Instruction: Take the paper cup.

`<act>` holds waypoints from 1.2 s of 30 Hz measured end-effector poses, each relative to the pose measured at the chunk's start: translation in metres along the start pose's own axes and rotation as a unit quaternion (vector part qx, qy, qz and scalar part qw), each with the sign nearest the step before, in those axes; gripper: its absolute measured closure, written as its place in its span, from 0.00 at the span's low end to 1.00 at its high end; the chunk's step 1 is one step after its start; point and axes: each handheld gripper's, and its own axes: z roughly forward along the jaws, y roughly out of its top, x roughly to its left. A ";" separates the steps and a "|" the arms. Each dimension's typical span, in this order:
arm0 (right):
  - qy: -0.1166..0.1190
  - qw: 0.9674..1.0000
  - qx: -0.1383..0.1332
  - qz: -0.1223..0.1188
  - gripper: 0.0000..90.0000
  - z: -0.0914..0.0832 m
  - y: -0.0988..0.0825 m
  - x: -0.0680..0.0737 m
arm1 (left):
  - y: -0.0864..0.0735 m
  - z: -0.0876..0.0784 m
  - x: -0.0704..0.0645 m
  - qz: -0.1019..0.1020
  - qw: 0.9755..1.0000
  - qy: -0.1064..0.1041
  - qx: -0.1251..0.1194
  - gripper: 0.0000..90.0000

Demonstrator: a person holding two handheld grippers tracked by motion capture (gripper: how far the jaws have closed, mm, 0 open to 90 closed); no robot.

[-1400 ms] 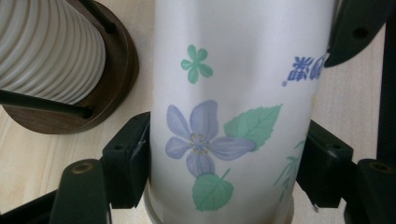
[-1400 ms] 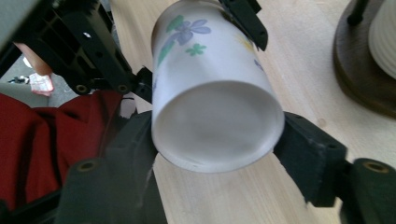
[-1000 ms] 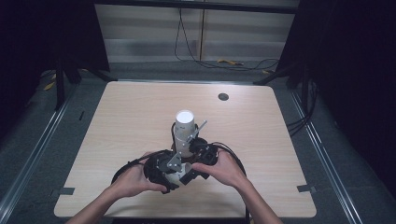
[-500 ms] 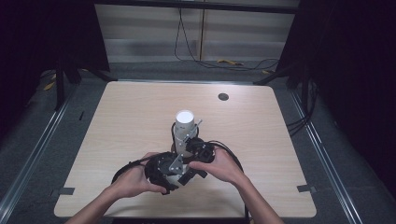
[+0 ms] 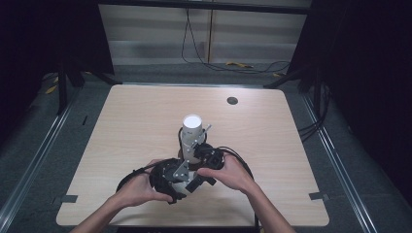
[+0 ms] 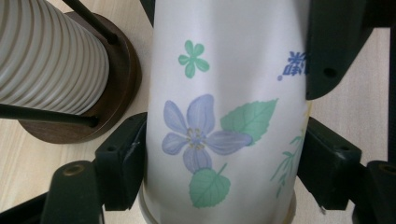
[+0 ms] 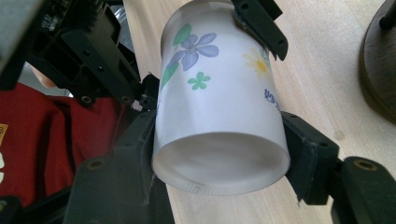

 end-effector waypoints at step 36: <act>-0.021 0.999 -0.028 0.020 0.40 -0.022 -0.019 -0.001 | -0.020 -0.016 0.010 -0.075 0.990 0.015 -0.116 0.18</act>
